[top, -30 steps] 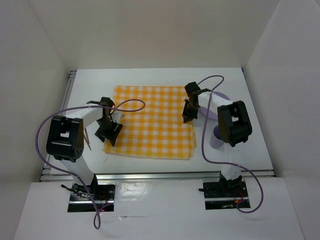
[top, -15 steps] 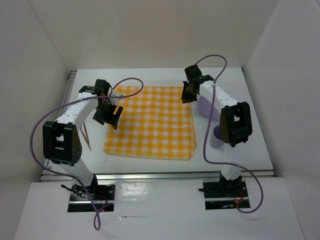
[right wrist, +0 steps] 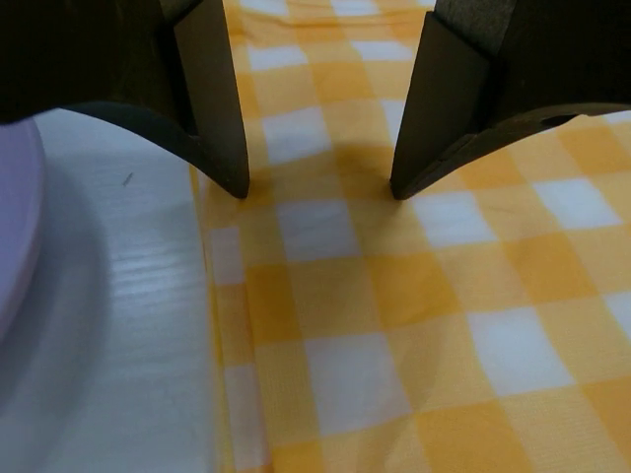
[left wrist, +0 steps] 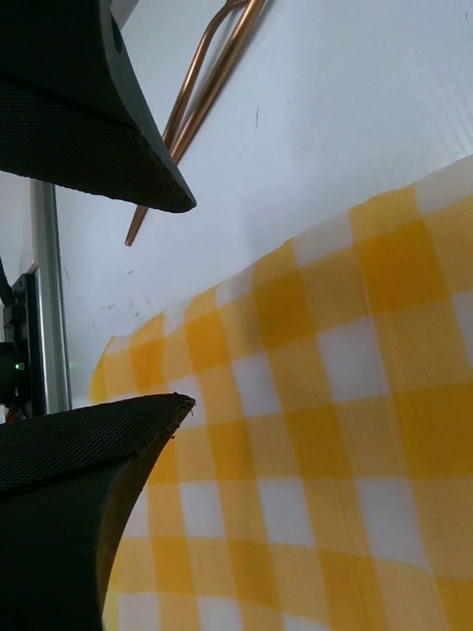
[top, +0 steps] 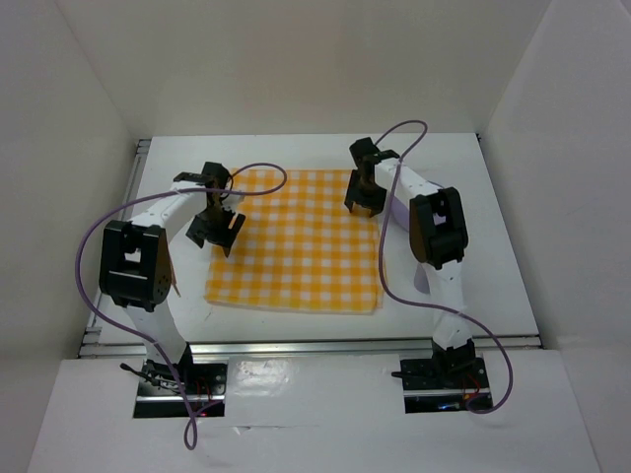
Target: Set the dinner table for one person
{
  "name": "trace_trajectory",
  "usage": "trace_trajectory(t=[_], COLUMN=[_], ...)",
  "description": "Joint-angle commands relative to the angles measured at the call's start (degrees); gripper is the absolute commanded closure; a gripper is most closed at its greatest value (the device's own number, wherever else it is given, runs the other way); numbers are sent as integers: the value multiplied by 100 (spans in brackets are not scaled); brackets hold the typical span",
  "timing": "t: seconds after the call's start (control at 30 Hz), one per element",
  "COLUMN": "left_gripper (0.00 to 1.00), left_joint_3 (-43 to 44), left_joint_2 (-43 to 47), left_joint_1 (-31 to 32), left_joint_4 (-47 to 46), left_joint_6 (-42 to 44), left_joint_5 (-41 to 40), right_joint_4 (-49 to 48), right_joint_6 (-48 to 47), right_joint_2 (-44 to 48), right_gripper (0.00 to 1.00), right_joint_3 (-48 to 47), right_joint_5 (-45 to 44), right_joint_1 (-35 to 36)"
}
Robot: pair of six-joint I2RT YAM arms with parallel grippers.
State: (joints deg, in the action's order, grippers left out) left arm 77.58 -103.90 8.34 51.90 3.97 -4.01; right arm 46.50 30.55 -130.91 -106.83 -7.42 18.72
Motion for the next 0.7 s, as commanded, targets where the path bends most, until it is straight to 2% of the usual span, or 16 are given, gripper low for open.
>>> trace_trajectory(t=[0.0, 0.1, 0.13, 0.17, 0.4, 0.5, 0.67], left_gripper=[19, 19, 19, 19, 19, 19, 19], left_joint_3=[-128, -260, -261, -261, -200, -147, -147], left_joint_2=[211, 265, 265, 265, 212, 159, 106], left_joint_1=[-60, -121, -122, -122, -183, -183, -183], left_joint_4=[-101, -101, -153, -154, -101, -48, -48], left_joint_6=[-159, -159, -159, -159, -159, -159, -159], left_joint_5=[-153, -12, -12, -12, 199, 260, 260], right_joint_4=[298, 141, 140, 140, -18, -97, -263], right_joint_6=[154, 154, 154, 154, 93, 13, 13], right_joint_2=[-250, -311, -390, -443, -602, -602, -497], right_gripper=[33, 43, 51, 52, 52, 58, 60], right_joint_3=[-330, -233, -233, -233, -480, -654, -585], right_joint_5=[-251, -251, -251, -251, -181, -49, 100], right_joint_1=[-61, -61, -122, -123, -290, -290, -343])
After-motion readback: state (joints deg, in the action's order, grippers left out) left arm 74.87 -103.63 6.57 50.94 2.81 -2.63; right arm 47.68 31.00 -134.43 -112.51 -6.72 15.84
